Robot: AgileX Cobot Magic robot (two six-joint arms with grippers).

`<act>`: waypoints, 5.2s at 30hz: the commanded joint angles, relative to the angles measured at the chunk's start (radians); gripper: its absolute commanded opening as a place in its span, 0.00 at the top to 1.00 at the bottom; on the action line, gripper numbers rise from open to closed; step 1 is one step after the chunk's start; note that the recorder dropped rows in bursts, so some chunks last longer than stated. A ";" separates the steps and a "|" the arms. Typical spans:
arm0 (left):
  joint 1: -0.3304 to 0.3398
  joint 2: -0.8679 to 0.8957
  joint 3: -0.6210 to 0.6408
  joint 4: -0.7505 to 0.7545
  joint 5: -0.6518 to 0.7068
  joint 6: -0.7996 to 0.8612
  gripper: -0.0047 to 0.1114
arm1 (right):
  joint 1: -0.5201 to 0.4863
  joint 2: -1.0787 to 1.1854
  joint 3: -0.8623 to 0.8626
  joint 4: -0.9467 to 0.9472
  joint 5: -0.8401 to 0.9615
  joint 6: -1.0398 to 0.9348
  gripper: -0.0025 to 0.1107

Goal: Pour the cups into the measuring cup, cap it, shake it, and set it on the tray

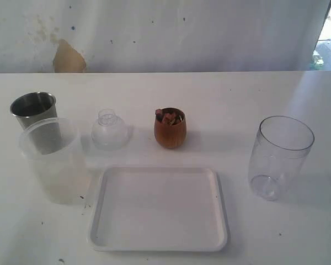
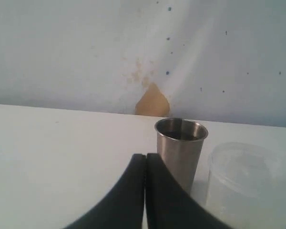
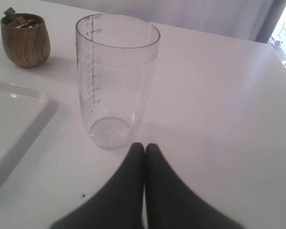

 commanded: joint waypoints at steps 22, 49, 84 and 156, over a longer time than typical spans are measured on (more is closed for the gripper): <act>0.002 -0.005 -0.001 -0.026 0.016 -0.009 0.96 | -0.003 0.153 -0.210 -0.302 -0.912 0.578 0.60; 0.002 -0.005 -0.001 -0.034 0.012 -0.007 0.96 | 0.456 1.317 -0.791 -1.145 -0.655 1.094 0.27; 0.002 -0.005 -0.001 -0.030 0.012 -0.007 0.96 | 0.403 1.919 -1.059 -0.841 -0.525 1.105 0.28; 0.002 -0.005 -0.001 -0.028 0.001 -0.001 0.96 | 0.362 2.096 -1.291 -0.850 -0.443 0.885 0.98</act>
